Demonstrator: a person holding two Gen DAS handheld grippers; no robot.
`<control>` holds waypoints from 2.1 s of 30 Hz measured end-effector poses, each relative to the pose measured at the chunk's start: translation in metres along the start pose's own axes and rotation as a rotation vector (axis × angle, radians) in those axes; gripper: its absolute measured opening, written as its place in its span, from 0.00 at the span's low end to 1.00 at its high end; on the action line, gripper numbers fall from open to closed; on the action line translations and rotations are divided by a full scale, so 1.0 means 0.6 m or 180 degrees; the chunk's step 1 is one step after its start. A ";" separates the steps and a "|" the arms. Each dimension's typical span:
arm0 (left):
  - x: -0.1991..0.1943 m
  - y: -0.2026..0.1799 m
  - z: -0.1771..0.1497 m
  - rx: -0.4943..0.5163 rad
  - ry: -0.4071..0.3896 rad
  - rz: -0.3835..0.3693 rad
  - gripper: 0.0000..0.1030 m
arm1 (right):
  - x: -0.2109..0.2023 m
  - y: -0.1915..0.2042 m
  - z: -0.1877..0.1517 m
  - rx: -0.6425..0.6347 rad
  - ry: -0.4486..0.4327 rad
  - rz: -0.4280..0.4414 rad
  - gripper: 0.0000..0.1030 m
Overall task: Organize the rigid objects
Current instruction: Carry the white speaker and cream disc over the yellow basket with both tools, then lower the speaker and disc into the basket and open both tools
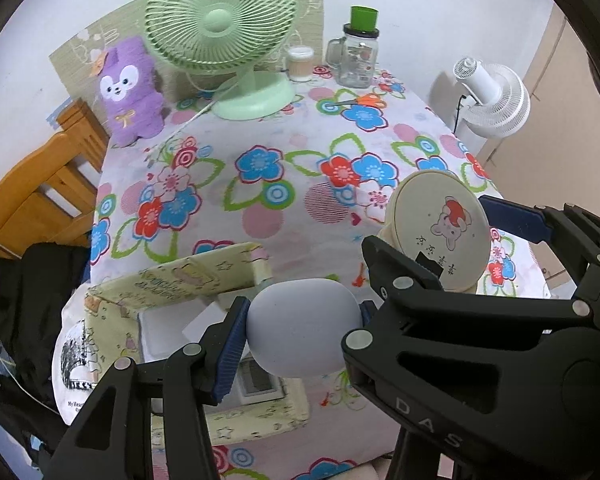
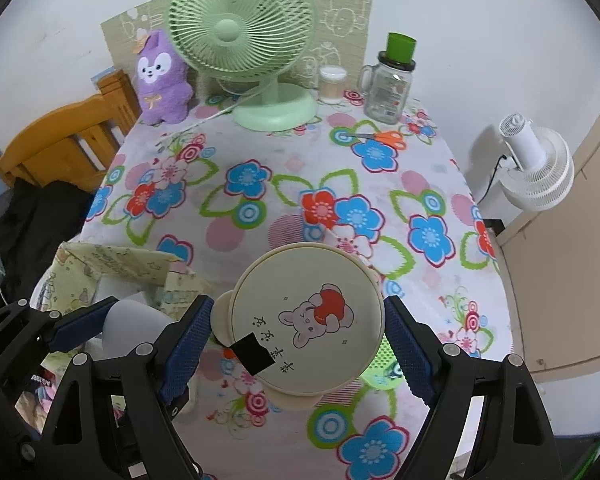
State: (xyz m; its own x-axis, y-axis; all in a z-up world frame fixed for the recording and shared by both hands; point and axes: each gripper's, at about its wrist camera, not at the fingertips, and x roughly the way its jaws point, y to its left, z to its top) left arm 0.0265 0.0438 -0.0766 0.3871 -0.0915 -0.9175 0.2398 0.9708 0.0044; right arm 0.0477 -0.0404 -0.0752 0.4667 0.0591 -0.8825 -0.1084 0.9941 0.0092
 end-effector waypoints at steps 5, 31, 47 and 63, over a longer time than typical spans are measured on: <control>0.000 0.031 -0.009 -0.0044 -0.0009 -0.0024 0.55 | 0.003 0.034 0.004 -0.0061 -0.0007 -0.0016 0.83; 0.042 0.175 -0.058 -0.0324 0.0162 0.0006 0.55 | 0.061 0.187 0.015 -0.0516 0.0202 -0.0034 0.83; 0.085 0.247 -0.087 -0.0372 0.0385 0.0296 0.56 | 0.101 0.271 0.018 -0.0848 0.0363 0.0045 0.83; 0.084 0.253 -0.087 -0.0533 0.0426 -0.0098 0.92 | 0.122 0.282 0.026 -0.0757 0.0376 0.0547 0.86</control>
State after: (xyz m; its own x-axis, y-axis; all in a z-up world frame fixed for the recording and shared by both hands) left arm 0.0359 0.1982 -0.1429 0.2575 -0.1023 -0.9609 0.0941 0.9923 -0.0804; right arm 0.0769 0.1334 -0.1309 0.3200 0.1996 -0.9262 -0.3857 0.9203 0.0650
